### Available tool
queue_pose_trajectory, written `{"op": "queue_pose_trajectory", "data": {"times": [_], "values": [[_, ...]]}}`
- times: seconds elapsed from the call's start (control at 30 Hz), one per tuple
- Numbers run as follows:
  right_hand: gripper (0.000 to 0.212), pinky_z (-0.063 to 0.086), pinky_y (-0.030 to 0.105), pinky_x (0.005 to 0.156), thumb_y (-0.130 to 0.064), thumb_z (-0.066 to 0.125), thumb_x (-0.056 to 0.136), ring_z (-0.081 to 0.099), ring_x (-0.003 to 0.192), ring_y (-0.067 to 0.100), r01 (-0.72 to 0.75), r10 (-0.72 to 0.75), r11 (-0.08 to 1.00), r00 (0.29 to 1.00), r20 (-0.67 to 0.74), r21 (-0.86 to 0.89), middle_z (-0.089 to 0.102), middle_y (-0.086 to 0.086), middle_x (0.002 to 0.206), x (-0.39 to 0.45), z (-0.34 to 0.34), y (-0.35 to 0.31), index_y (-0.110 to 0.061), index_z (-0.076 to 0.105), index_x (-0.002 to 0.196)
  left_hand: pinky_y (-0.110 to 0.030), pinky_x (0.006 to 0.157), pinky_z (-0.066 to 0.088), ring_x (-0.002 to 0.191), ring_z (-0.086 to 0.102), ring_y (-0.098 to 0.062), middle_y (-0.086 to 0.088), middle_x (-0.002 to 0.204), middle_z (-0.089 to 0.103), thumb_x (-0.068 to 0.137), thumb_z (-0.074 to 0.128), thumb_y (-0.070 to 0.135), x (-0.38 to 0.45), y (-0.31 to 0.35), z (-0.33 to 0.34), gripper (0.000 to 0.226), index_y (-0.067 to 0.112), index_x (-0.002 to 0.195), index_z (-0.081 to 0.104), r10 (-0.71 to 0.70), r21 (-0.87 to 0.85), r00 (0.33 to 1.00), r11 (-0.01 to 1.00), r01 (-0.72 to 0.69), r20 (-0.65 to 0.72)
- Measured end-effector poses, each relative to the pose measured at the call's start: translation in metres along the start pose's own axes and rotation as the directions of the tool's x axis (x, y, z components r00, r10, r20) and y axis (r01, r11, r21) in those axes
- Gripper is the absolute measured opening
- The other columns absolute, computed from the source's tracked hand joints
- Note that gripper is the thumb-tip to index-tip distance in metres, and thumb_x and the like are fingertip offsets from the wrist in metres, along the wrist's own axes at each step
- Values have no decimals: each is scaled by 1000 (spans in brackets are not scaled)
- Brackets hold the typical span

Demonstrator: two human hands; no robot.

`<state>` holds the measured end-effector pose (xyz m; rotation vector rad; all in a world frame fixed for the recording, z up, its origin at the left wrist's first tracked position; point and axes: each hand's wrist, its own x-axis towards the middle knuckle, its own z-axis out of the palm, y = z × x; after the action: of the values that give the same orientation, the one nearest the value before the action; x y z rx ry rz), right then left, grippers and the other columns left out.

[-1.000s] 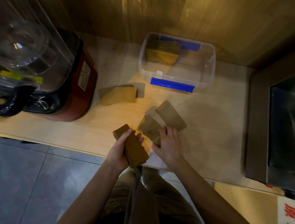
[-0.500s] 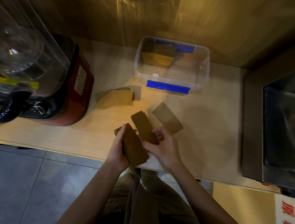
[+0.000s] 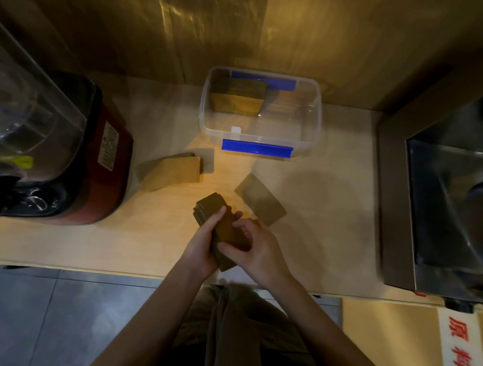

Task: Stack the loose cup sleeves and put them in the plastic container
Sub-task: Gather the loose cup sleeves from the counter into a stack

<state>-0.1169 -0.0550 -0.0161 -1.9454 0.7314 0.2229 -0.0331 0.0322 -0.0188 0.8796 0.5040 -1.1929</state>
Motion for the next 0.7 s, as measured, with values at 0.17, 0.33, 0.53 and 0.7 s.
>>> {"op": "queue_pose_trajectory", "data": {"times": [0.17,0.33,0.53,0.7], "values": [[32,50,40,76,-44,49,88,59,85,19,-31,28,997,999,46,65,64,7,96,18,-27,7,-17,65,94,-39,79,46,85,59,-19,-1,88,65,86,51,34,8,5,1,20,18,89,62,-30,19,999,999,31,-42],[49,33,41,103,-35,44,91,36,127,30,-83,1,824,989,-146,-561,41,15,139,47,-28,36,-17,36,135,-39,83,50,89,63,-18,-4,86,72,83,56,31,15,9,0,25,15,102,61,-51,-36,994,998,48,-96],[50,29,42,107,-37,45,90,28,135,30,-106,5,750,988,-154,-653,31,14,147,52,-18,53,-21,33,136,-41,87,48,94,63,-19,-4,91,73,81,57,33,16,11,-7,40,17,119,56,-61,-57,995,997,57,-80],[41,39,39,94,-38,51,86,41,120,28,-124,6,772,982,-187,-624,48,12,130,53,-23,51,-19,49,123,-40,78,49,94,64,-18,-3,93,73,82,56,34,16,14,-5,44,17,122,54,-56,-48,994,997,52,-90]]}}
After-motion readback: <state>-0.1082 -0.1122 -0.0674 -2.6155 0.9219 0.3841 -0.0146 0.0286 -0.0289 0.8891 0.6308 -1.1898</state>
